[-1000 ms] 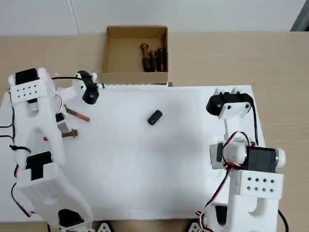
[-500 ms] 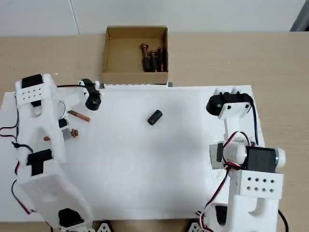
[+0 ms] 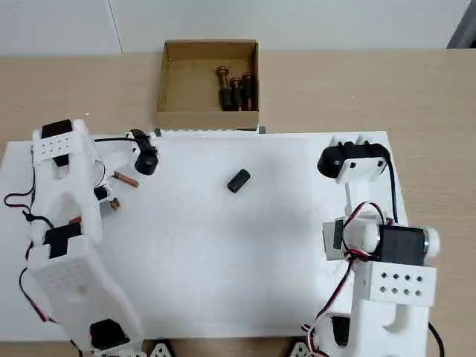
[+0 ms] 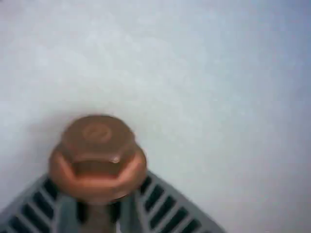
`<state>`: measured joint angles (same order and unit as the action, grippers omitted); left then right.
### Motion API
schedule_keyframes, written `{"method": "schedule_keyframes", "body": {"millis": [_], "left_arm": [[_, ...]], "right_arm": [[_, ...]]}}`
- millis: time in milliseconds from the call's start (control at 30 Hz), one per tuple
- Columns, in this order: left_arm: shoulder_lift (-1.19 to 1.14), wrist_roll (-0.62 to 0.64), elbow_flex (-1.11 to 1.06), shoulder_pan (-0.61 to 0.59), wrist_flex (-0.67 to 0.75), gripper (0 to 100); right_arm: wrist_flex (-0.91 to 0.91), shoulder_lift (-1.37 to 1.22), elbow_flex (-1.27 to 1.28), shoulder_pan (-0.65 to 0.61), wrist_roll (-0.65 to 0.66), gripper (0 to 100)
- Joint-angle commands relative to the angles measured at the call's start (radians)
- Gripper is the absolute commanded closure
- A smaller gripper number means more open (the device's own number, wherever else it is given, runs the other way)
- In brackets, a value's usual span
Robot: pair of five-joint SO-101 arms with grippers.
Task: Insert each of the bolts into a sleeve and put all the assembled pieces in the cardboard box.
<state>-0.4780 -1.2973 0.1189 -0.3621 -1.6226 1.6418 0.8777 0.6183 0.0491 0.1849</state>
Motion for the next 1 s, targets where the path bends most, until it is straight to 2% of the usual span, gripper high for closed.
{"method": "schedule_keyframes", "body": {"millis": [0, 100, 267, 567, 667, 833, 967], "left_arm": [[0.009, -0.061, 0.042, 0.008, -0.032, 99], [0.009, -0.061, 0.131, 0.009, -0.124, 99], [0.080, -0.031, 0.196, 0.023, -0.129, 99], [0.427, 0.377, 0.196, 0.187, -0.126, 99], [0.532, 0.443, 0.194, 0.245, -0.127, 99], [0.654, 0.571, 0.194, 0.327, -0.123, 99], [0.710, 0.793, 0.194, 0.364, -0.123, 99]], "right_arm": [[-0.013, 0.028, -0.008, -0.004, 0.000, 99.5], [-0.010, 0.030, -0.011, -0.005, 0.000, 99.5], [0.016, 0.030, -0.092, -0.005, -0.002, 99.5], [0.019, 0.030, -0.155, -0.005, 0.003, 99.5], [0.021, 0.044, -0.155, -0.001, 0.003, 99.5], [0.012, 0.193, -0.141, -0.002, 0.000, 99.6], [0.010, 0.315, -0.072, 0.002, 0.000, 99.6]]}}
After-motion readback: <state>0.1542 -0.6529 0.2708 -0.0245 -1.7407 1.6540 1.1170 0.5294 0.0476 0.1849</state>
